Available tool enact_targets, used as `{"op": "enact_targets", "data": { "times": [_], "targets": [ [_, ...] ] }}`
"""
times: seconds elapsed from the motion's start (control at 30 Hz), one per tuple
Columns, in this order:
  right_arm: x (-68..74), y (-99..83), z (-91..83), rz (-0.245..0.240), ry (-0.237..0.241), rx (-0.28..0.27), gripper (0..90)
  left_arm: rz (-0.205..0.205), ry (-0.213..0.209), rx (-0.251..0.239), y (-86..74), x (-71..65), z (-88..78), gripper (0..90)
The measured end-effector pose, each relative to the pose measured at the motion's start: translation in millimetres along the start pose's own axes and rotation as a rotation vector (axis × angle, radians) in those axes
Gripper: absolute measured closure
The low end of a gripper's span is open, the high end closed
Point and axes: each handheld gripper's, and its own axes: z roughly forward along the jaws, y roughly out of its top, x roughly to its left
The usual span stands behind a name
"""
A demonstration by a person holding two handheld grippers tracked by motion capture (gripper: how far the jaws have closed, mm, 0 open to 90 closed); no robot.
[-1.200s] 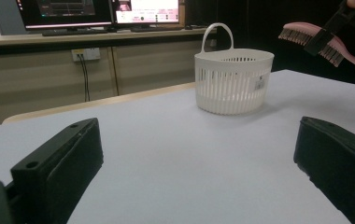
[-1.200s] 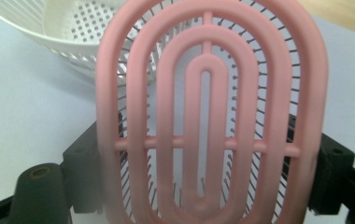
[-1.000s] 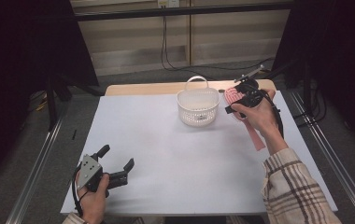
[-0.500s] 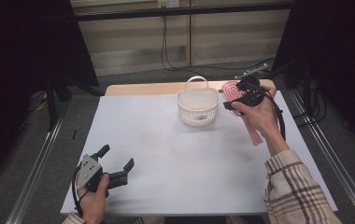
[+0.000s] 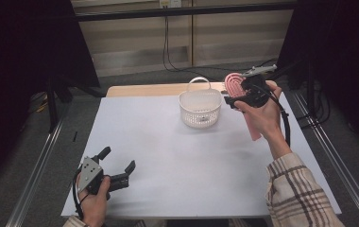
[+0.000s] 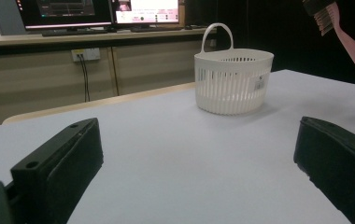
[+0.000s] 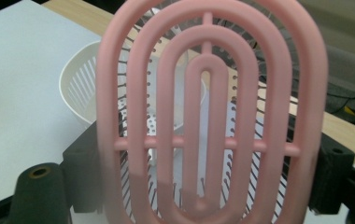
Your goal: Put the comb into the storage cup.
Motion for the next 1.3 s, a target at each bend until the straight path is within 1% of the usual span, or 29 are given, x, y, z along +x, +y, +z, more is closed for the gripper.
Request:
{"op": "enact_targets", "data": {
  "times": [0.1, 0.17, 0.2, 0.3, 0.43, 0.5, 0.57, 0.67, 0.73, 0.83, 1.0, 1.17, 1.2, 1.3],
  "targets": [
    [1.9, 0.3, -2.6, -0.009, -0.002, -0.025, 19.6, -0.001, 0.002, -0.003, 0.0, -0.3, 0.1, 1.4],
    [2.4, 0.2, -5.1, -0.016, 0.002, -0.059, 19.6, 0.003, 0.003, -0.002, 0.2, 0.0, -0.1, 1.4],
    [2.3, 0.2, -5.9, -0.021, 0.015, -0.07, 19.5, -0.003, 0.0, -0.003, 0.0, -0.4, 0.2, 1.4],
    [3.0, -0.4, -9.7, -0.043, 0.032, -0.118, 19.5, -0.005, -0.005, 0.0, -0.2, -0.6, 0.4, 1.4],
    [3.2, -0.8, -13.4, -0.048, 0.04, -0.157, 19.5, 0.0, -0.001, 0.0, 0.0, 0.0, -0.1, 1.4],
    [2.6, -0.4, -14.8, -0.05, 0.055, -0.17, 19.5, 0.002, 0.003, 0.0, 0.1, 0.2, -0.2, 1.4],
    [2.7, -0.1, -16.3, -0.054, 0.05, -0.184, 19.5, -0.001, -0.001, 0.0, 0.0, -0.1, 0.1, 1.4],
    [2.7, 0.4, -19.5, -0.054, 0.049, -0.225, 19.5, -0.002, -0.006, 0.001, -0.1, -0.6, 0.3, 1.4],
    [2.6, 1.4, -20.8, -0.046, 0.055, -0.236, 19.5, 0.0, -0.006, 0.002, 0.0, -0.8, 0.3, 1.4],
    [2.8, 2.2, -21.3, -0.054, 0.059, -0.249, 19.5, -0.003, -0.003, 0.0, -0.1, -0.7, 0.3, 1.4],
    [3.7, 3.8, -22.1, -0.047, 0.051, -0.285, 19.5, -0.002, -0.003, 0.002, -0.1, -0.5, 0.3, 1.4],
    [5.8, 9.2, -22.1, -0.043, 0.05, -0.314, 19.5, -0.005, -0.004, -0.001, -0.3, -0.4, 0.5, 1.4],
    [6.2, 11.3, -21.5, -0.043, 0.057, -0.316, 19.5, -0.005, -0.004, -0.002, -0.3, -0.4, 0.6, 1.4],
    [7.7, 15.7, -20.4, -0.04, 0.06, -0.327, 19.5, -0.002, -0.004, 0.001, -0.3, -0.2, 0.4, 1.4]
  ]
}}
